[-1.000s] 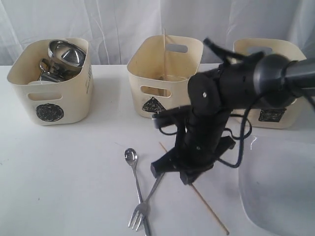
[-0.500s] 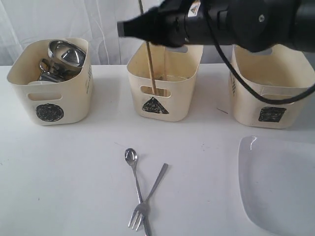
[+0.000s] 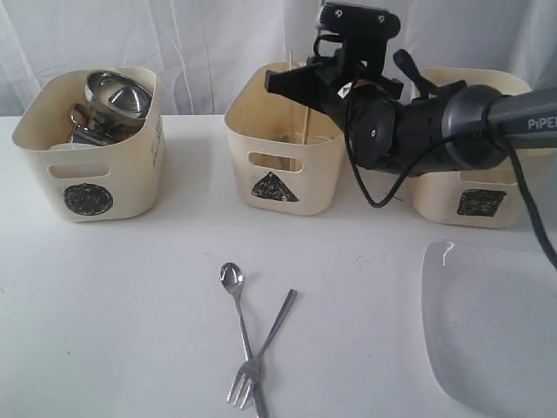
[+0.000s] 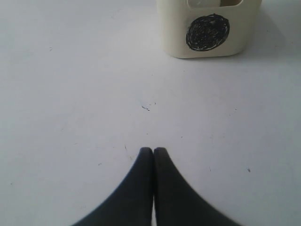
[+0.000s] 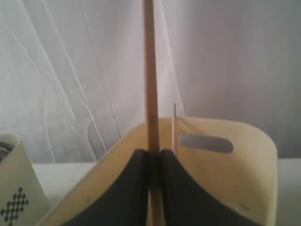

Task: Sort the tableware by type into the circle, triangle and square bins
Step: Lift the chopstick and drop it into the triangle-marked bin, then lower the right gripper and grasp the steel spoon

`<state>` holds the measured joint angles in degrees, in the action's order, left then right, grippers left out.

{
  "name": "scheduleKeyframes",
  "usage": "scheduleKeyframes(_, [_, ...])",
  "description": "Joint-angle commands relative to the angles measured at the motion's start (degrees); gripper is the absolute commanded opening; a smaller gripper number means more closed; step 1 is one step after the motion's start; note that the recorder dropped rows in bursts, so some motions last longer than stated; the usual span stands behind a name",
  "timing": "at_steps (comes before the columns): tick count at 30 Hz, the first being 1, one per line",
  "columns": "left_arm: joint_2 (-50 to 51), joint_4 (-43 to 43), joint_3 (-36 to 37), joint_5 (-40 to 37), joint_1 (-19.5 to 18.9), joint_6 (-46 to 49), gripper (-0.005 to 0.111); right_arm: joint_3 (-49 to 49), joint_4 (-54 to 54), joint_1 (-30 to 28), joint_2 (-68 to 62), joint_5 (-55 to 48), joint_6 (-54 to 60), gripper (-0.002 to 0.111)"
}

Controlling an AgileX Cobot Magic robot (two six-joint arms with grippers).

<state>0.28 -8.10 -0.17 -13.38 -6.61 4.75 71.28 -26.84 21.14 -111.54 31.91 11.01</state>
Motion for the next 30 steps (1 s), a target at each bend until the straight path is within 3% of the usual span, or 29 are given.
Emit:
scheduleKeyframes(1, [-0.3,-0.4,0.2,0.2,-0.1,0.0,0.001,0.1,1.2,-0.7,0.6,-3.7,2.9,0.032])
scheduleKeyframes(4, [-0.3,-0.4,0.2,0.2,-0.1,0.0,0.001,0.1,1.3,-0.6,3.9,-6.1,2.8,0.032])
scheduleKeyframes(6, [-0.3,-0.4,0.2,0.2,-0.1,0.0,0.001,0.1,1.3,-0.6,9.0,-17.3,1.1,0.031])
scheduleKeyframes(8, [-0.3,-0.4,0.2,0.2,-0.1,0.0,0.001,0.1,1.2,-0.6,15.2,-36.0,-1.0,0.025])
scheduleKeyframes(11, [-0.3,-0.4,0.2,0.2,-0.1,0.0,0.001,0.0,0.9,1.3,19.7,-63.9,-0.7,0.0])
scheduleKeyframes(13, [-0.3,-0.4,0.2,0.2,-0.1,0.0,0.001,-0.1,0.9,6.0,19.9,-73.5,-0.7,0.0])
scheduleKeyframes(16, [-0.3,-0.4,0.2,0.2,-0.1,0.0,0.001,-1.3,3.1,14.4,18.3,-68.9,-4.5,0.0])
scheduleKeyframes(18, [-0.3,-0.4,0.2,0.2,-0.1,0.0,0.001,-1.6,13.0,18.5,14.9,-64.7,-13.1,0.0])
scheduleKeyframes(22, [-0.3,-0.4,0.2,0.2,-0.1,0.0,0.001,-1.6,26.2,19.6,9.0,-69.7,-27.4,0.0])
scheduleKeyframes(26, [-0.3,-0.4,0.2,0.2,-0.1,0.0,0.001,-1.0,26.5,19.6,5.6,-72.9,-27.7,0.001])
scheduleKeyframes(30, [-0.3,-0.4,0.2,0.2,-0.1,0.0,0.001,-1.0,26.5,19.6,5.2,-72.5,-27.5,0.016])
